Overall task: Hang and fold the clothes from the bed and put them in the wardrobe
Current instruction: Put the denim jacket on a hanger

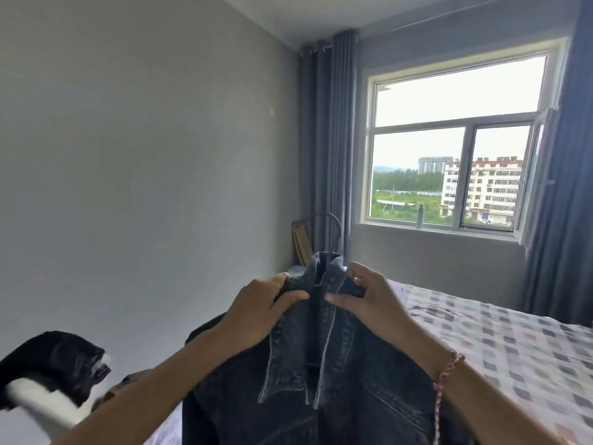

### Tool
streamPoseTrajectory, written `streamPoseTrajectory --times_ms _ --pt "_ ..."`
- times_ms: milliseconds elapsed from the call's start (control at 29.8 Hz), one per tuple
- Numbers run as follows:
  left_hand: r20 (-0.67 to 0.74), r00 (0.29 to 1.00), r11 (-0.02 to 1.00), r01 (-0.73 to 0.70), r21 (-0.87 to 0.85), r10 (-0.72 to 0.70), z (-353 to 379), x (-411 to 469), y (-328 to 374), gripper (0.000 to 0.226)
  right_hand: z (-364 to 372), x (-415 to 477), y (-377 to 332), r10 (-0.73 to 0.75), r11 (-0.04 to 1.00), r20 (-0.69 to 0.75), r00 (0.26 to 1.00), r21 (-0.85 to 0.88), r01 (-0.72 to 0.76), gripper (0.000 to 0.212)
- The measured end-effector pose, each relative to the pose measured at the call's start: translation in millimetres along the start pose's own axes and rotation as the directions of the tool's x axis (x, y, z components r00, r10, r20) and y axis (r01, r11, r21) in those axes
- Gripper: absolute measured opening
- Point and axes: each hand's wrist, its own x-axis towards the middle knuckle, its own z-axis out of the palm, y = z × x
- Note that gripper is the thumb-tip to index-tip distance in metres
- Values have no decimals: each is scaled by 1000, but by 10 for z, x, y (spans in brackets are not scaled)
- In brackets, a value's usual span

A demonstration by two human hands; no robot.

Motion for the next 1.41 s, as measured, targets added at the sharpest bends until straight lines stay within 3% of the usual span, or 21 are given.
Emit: streamPoseTrajectory --times_ms 134,201,302,470,571,705,772,806,907,1041,1142,1309,1410 --pt "-54 998 987 -20 157 29 -305 -90 -124 47 138 126 -119 4 1000 0 1000 17 -4 23" --pt "-120 993 978 34 208 -9 -484 -169 -192 47 132 127 -109 6 999 38 999 -38 -5 21" --pt "-269 952 982 174 76 -147 -751 -267 -266 43 69 81 9 12 980 23 1000 -200 -7 18" --pt "-338 919 948 270 167 -203 -850 -529 -123 36 155 110 -65 -57 956 279 959 -262 133 14" --pt "-412 878 932 329 149 -245 -949 -664 -11 51 264 165 -221 -148 986 378 914 -20 168 33" --pt "-482 833 915 378 140 -271 -928 -991 396 47 369 78 -466 -313 946 435 844 219 238 50" --pt "-495 821 897 411 164 -285 -909 -1251 650 47 505 4 -599 -389 911 451 803 320 261 43" --pt "-465 832 903 406 139 -303 -902 -1300 733 50 543 -22 -596 -385 907 426 818 340 250 36" --pt "-523 772 863 489 127 -361 -1123 -1711 1042 59 683 -114 -851 -482 815 377 791 524 246 28" --pt "-554 679 703 677 218 -482 -1599 -2414 1360 73 1052 -300 -1213 -518 686 366 773 717 120 23" --pt "-612 556 532 810 247 -563 -1791 -2962 1607 64 1409 -645 -1530 -564 626 447 695 780 7 22" --pt "-574 436 271 895 354 -693 -1995 -3455 1697 43 1944 -1075 -1821 -555 610 549 625 779 -143 20" --pt "-623 335 80 913 400 -706 -2245 -3684 1823 25 2174 -1285 -2086 -551 616 666 503 731 -292 25"
